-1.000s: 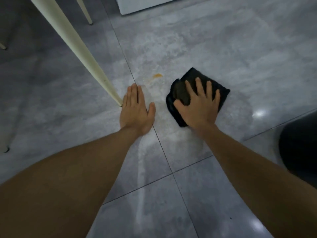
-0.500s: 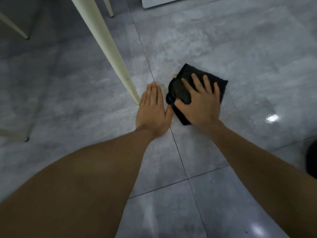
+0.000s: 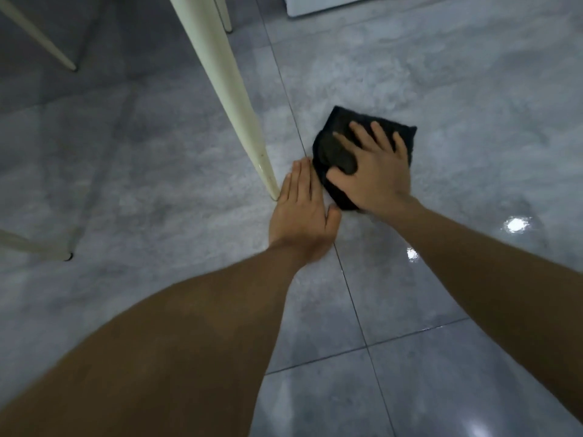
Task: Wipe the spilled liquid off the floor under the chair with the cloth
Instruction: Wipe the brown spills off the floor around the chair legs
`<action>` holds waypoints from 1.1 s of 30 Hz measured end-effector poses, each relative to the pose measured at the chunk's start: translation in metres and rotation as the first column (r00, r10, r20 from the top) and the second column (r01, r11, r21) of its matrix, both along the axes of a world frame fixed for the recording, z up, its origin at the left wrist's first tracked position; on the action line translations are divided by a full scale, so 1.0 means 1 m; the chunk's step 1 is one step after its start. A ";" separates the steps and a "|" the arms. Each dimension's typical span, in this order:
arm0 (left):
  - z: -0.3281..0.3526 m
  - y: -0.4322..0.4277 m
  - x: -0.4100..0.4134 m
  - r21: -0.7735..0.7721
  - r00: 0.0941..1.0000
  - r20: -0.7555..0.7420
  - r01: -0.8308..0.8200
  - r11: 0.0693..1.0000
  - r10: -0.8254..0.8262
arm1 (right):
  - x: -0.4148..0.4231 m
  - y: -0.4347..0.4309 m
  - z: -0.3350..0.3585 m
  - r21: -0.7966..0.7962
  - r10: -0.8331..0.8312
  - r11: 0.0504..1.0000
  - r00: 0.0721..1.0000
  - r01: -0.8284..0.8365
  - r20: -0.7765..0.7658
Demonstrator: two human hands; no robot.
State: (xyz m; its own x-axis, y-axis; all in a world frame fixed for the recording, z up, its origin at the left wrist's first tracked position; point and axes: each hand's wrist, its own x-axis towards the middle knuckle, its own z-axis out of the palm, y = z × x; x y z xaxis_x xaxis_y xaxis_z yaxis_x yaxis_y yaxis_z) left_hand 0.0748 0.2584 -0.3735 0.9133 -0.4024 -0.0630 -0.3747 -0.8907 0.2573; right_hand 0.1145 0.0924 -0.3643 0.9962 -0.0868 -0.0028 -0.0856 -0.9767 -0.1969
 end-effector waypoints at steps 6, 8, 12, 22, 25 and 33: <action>0.000 -0.001 0.002 0.011 1.000 -0.013 0.013 1.000 -0.013 | 0.034 0.013 0.005 0.026 -0.181 0.983 0.980 0.184 -0.077; -0.001 0.001 0.003 0.013 1.000 -0.006 0.019 1.000 -0.019 | -0.007 0.014 0.005 0.033 -0.077 0.996 0.997 0.078 -0.019; -0.001 0.002 0.002 0.006 1.000 -0.016 0.009 1.000 -0.008 | -0.071 -0.040 -0.001 -0.007 -0.111 0.994 0.993 0.112 0.025; 0.003 0.003 0.001 -0.020 0.999 -0.023 0.045 0.999 -0.045 | -0.185 -0.002 0.001 -0.011 -0.071 0.997 0.996 0.072 0.056; 0.004 0.003 0.000 -0.115 0.998 0.025 0.066 0.991 -0.063 | -0.226 -0.046 0.000 -0.024 -0.123 0.992 0.992 0.124 0.030; 0.005 0.007 -0.023 -0.220 0.968 0.253 0.049 0.974 0.008 | -0.190 0.004 0.005 -0.021 -0.236 0.972 0.972 0.235 -0.010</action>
